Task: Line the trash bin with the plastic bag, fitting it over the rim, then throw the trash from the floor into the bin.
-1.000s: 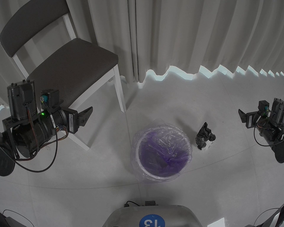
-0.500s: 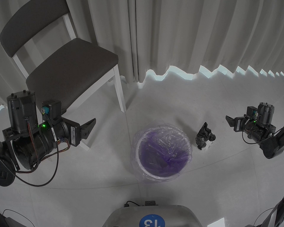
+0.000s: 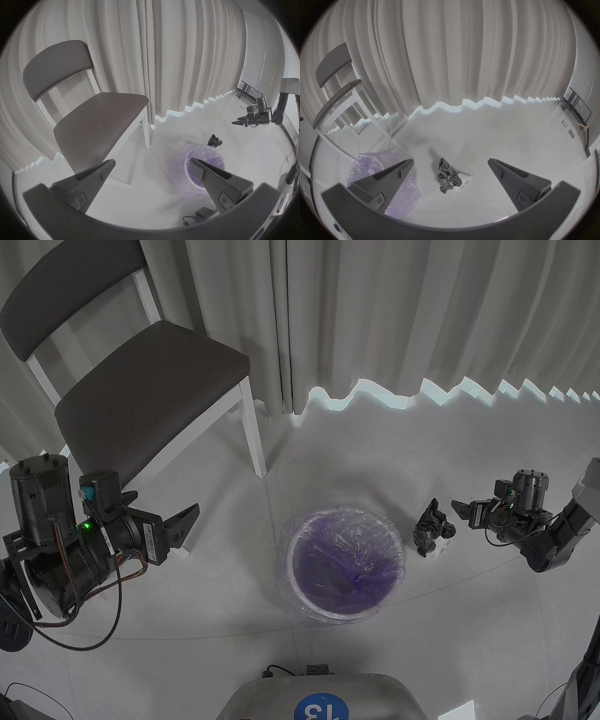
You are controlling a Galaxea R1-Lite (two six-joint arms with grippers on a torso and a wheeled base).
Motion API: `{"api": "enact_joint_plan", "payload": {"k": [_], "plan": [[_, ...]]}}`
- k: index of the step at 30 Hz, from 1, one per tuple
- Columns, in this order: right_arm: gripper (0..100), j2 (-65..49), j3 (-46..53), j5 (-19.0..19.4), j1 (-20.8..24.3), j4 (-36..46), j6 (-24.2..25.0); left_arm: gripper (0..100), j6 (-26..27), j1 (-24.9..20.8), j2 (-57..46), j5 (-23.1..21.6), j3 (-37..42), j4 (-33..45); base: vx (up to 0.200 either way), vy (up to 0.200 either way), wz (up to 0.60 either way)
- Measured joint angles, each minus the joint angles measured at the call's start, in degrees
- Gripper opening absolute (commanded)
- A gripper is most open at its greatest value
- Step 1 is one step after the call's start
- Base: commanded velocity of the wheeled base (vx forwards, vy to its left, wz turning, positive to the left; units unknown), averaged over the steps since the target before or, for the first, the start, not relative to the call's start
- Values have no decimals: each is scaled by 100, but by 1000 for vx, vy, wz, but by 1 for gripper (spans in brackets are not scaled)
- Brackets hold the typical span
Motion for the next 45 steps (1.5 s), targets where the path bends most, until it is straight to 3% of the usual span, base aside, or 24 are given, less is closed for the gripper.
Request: {"api": "enact_joint_plan", "payload": {"k": [24, 36, 45], "plan": [[100, 1591, -1113, 66, 102, -323, 778, 100, -113, 30, 341, -24, 679, -1402, 0, 0, 0], [100, 2255, -1399, 85, 141, -985, 797, 100, -108, 38, 346, -24, 773, -1497, 0, 0, 0], [100, 2609, -1602, 41, 157, -1034, 868, 100, -105, 46, 283, -22, 800, -1495, 0, 0, 0]]}}
